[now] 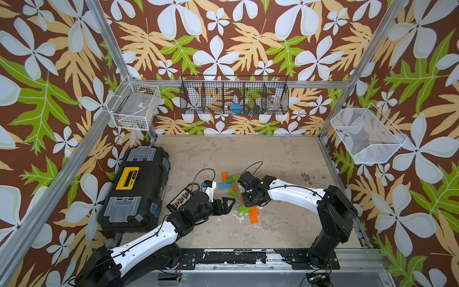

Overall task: Assemble a small pinwheel with lego
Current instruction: Assemble the lego brick with the lego brick, then move the lego brick at the center of the board.

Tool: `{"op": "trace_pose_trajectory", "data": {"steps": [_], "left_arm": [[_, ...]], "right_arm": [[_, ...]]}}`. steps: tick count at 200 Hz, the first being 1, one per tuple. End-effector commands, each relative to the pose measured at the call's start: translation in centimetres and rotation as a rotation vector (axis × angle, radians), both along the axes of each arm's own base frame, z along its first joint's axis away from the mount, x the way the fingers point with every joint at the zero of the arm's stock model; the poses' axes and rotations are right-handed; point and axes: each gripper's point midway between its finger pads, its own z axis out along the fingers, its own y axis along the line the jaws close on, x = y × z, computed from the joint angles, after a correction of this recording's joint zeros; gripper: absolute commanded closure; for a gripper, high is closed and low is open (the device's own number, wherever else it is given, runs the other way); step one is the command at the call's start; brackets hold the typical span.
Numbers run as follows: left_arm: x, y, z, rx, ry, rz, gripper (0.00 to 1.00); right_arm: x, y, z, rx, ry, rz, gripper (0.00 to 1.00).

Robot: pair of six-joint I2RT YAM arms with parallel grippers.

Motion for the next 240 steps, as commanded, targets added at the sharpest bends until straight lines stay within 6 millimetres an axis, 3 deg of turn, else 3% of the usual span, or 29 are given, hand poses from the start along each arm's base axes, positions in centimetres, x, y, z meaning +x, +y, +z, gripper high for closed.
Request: {"op": "trace_pose_trajectory", "data": {"steps": [1, 88, 169, 205, 240], "left_arm": [[0.0, -0.2, 0.4, -0.006, -0.023, -0.015, 0.02], [-0.2, -0.2, 0.2, -0.010, -0.020, -0.026, 0.02], [-0.3, -0.1, 0.0, -0.015, -0.018, -0.024, 0.03], [-0.2, 0.2, 0.4, -0.009, -0.030, -0.008, 0.02], [0.4, 0.5, 1.0, 0.023, -0.050, 0.016, 0.01]], "right_arm": [[0.3, -0.2, -0.1, -0.014, -0.008, -0.022, 1.00], [-0.2, -0.5, -1.7, -0.048, 0.038, -0.029, 1.00], [-3.1, -1.6, -4.7, -0.118, 0.127, -0.007, 1.00], [-1.4, -1.3, -1.9, -0.111, 0.044, -0.030, 1.00], [2.0, -3.5, 0.8, -0.100, -0.027, -0.108, 1.00]]}}
